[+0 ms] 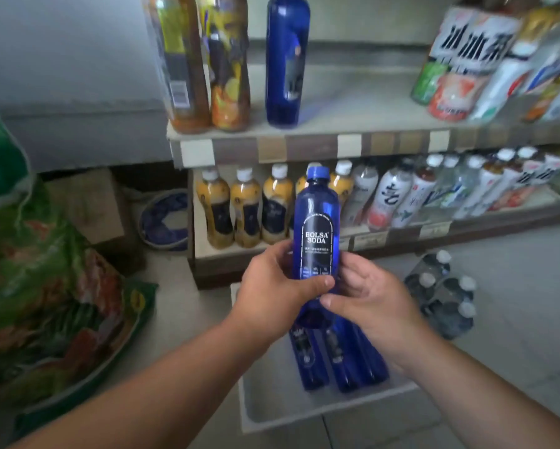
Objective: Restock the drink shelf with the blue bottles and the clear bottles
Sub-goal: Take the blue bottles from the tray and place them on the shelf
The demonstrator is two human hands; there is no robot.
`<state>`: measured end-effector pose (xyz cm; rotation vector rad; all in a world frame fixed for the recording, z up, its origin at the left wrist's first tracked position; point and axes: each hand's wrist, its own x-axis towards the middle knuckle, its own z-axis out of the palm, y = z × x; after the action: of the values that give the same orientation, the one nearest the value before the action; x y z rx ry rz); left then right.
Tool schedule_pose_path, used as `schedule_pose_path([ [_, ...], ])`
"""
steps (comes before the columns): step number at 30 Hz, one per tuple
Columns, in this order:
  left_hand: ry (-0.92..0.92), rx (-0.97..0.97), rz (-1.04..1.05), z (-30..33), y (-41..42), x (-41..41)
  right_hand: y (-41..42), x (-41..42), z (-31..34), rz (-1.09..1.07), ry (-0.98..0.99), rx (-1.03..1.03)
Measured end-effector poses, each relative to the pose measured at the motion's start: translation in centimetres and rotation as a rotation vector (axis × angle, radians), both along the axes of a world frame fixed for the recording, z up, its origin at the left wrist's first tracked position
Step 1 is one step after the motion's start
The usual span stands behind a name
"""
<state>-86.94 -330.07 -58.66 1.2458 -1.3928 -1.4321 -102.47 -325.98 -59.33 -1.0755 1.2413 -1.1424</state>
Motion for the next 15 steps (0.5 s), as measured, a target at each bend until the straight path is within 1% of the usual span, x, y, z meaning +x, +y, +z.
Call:
schedule_pose_path([
  [2, -0.026, -0.072, -0.024, 3.8, -0.8, -0.1, -0.7, -0.1, 4.0, 0.016, 0.066, -0.057],
  [4, -0.037, -0.185, -0.055, 7.6, -2.1, -0.9, -2.2, -0.6, 7.7, 0.000, 0.126, -0.131],
  [6, -0.055, -0.307, -0.027, 10.2, -4.5, -2.1, -4.8, -1.3, 10.3, -0.030, 0.188, -0.211],
  [8, -0.112, -0.420, 0.003, 12.2, -6.7, -3.7, -7.4, -2.3, 12.1, -0.099, 0.243, -0.301],
  [11, -0.181, -0.552, 0.071, 14.0, -10.7, -6.2, -11.8, -3.6, 14.3, -0.143, 0.244, -0.395],
  [13, -0.211, -0.613, 0.137, 14.7, -13.6, -8.0, -15.7, -4.6, 15.0, -0.179, 0.252, -0.424],
  [15, -0.237, -0.633, 0.196, 15.1, -16.2, -9.5, -19.7, -5.3, 14.9, -0.220, 0.322, -0.472],
])
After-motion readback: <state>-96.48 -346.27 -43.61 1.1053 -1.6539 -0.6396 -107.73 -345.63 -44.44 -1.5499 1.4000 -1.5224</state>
